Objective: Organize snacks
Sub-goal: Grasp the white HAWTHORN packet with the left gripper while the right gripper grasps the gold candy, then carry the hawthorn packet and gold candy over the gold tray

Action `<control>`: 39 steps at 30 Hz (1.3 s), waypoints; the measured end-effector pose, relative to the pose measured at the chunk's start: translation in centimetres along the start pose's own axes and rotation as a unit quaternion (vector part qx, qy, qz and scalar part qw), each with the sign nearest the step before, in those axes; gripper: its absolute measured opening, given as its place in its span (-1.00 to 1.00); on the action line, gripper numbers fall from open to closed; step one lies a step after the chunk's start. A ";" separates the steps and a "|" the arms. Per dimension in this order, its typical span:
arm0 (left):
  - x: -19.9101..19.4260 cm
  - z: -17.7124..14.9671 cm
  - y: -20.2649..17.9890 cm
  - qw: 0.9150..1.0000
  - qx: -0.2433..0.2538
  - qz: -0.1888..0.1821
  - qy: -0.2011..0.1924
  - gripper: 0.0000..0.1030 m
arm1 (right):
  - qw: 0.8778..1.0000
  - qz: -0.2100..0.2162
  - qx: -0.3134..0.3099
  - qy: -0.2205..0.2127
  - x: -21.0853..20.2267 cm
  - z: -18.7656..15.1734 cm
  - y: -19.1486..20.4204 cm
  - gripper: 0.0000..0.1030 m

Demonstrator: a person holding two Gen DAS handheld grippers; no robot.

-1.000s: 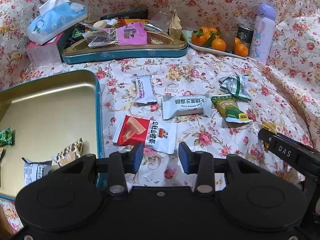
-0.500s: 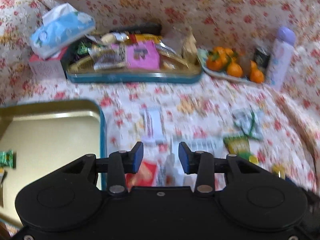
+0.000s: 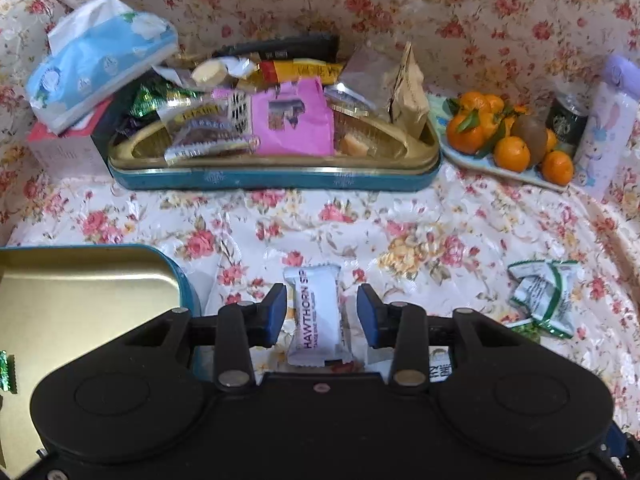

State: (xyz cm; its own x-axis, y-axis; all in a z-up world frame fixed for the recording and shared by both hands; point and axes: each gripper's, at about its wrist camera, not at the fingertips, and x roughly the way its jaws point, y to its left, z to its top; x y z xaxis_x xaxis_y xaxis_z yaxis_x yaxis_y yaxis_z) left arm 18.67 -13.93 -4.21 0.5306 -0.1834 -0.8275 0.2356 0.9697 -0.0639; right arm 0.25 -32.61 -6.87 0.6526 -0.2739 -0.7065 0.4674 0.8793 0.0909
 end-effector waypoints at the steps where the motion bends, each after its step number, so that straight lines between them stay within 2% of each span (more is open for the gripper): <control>1: 0.2 -0.1 0.0 1.000 -0.002 0.001 0.004 -0.06 | 1.000 0.000 0.001 0.000 0.0 0.0 0.0 -0.49; 4: 0.9 -0.3 0.2 1.000 -0.006 0.004 0.015 -0.06 | 1.000 0.000 -0.003 0.000 0.0 0.0 0.1 -0.48; 11: 1.2 -0.4 -0.5 1.000 0.017 0.018 0.007 -0.06 | 1.000 0.000 -0.007 0.000 0.2 0.1 0.1 -0.44; 14: 1.0 -0.6 -0.6 1.000 0.017 0.013 -0.001 -0.37 | 1.000 -0.001 -0.009 0.000 0.3 0.1 0.2 -0.44; 17: 0.7 -0.8 -0.7 1.000 0.022 0.004 -0.002 -0.46 | 1.000 0.000 -0.009 0.001 0.4 0.2 0.2 -0.44; 21: -0.9 -0.8 -0.8 1.000 0.025 -0.005 -0.015 -0.47 | 1.000 0.002 0.002 0.002 0.4 0.4 -0.2 -0.53; 28: -5.1 -1.7 -0.5 0.998 0.028 -0.037 -0.037 -0.46 | 0.999 0.023 0.030 0.011 -0.9 0.3 -0.2 -0.55; 31: -6.4 -2.9 -0.4 0.998 0.036 -0.043 -0.029 -0.46 | 0.999 0.031 0.027 0.014 -1.9 0.1 0.4 -0.55; 39: -9.0 -7.5 0.4 0.998 0.044 -0.042 -0.005 -0.46 | 0.997 0.048 0.020 0.055 -5.1 -1.3 2.4 -0.55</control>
State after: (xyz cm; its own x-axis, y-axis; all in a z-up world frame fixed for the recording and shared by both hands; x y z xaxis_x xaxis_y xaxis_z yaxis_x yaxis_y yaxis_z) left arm 7.87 -10.64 -0.93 0.5146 -0.2658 -0.8152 0.3497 0.9331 -0.0835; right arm -2.75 -28.57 -3.98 0.6270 -0.1436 -0.7657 0.4309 0.8827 0.1873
